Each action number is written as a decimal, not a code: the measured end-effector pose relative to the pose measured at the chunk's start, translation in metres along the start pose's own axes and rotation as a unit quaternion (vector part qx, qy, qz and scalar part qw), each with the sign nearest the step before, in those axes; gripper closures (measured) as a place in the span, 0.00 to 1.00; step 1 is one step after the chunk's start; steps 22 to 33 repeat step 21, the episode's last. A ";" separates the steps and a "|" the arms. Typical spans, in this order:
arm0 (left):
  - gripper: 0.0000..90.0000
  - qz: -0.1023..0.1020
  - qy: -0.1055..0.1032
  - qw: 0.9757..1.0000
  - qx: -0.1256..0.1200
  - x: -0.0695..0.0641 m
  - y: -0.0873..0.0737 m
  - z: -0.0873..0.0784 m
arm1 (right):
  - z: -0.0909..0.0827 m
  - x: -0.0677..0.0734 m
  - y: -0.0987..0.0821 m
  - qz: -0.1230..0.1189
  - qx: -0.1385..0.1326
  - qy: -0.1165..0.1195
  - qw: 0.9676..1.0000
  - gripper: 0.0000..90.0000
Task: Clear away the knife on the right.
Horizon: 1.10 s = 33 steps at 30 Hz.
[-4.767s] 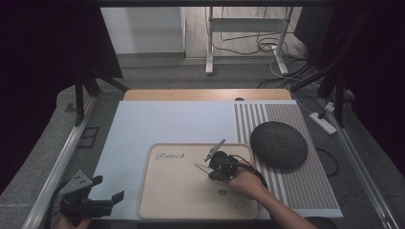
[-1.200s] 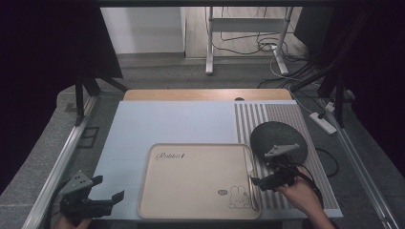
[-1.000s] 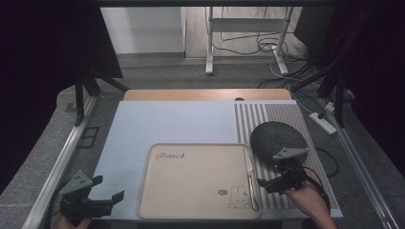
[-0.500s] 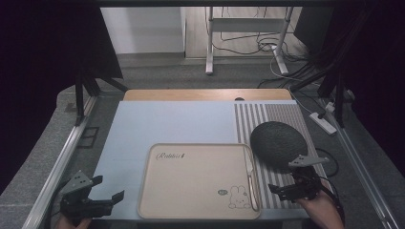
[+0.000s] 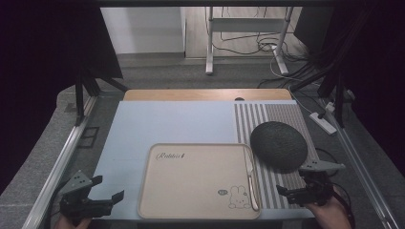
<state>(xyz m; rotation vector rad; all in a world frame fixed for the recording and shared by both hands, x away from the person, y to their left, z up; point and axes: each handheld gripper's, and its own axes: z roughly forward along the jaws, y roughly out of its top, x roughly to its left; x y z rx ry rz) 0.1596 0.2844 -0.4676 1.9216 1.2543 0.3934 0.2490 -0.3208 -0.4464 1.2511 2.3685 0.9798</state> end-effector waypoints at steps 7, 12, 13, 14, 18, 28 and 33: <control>0.04 -0.001 -0.001 1.000 -0.001 0.000 0.000 0.000 | -0.008 -0.001 -0.005 0.006 -0.007 -0.003 1.000 0.00; 0.04 -0.003 -0.001 1.000 -0.001 0.001 0.000 0.000 | -0.013 -0.002 -0.008 0.013 -0.009 -0.008 1.000 0.00; 0.04 -0.003 -0.001 1.000 -0.001 0.001 0.000 0.000 | -0.014 -0.002 -0.009 0.014 -0.010 -0.009 1.000 0.00; 0.04 -0.003 -0.001 1.000 -0.001 0.001 0.000 0.000 | -0.015 -0.003 -0.009 0.014 -0.011 -0.010 1.000 0.00; 0.04 -0.004 0.000 1.000 -0.002 0.001 -0.001 -0.001 | -0.018 -0.003 -0.011 0.019 -0.015 -0.015 1.000 0.00; 0.04 -0.005 -0.002 1.000 -0.003 0.001 0.000 -0.001 | -0.016 -0.002 -0.011 0.009 -0.005 -0.018 1.000 0.00; 0.04 -0.005 -0.002 1.000 -0.003 0.001 0.000 -0.001 | -0.016 -0.002 -0.011 0.009 -0.005 -0.018 1.000 0.00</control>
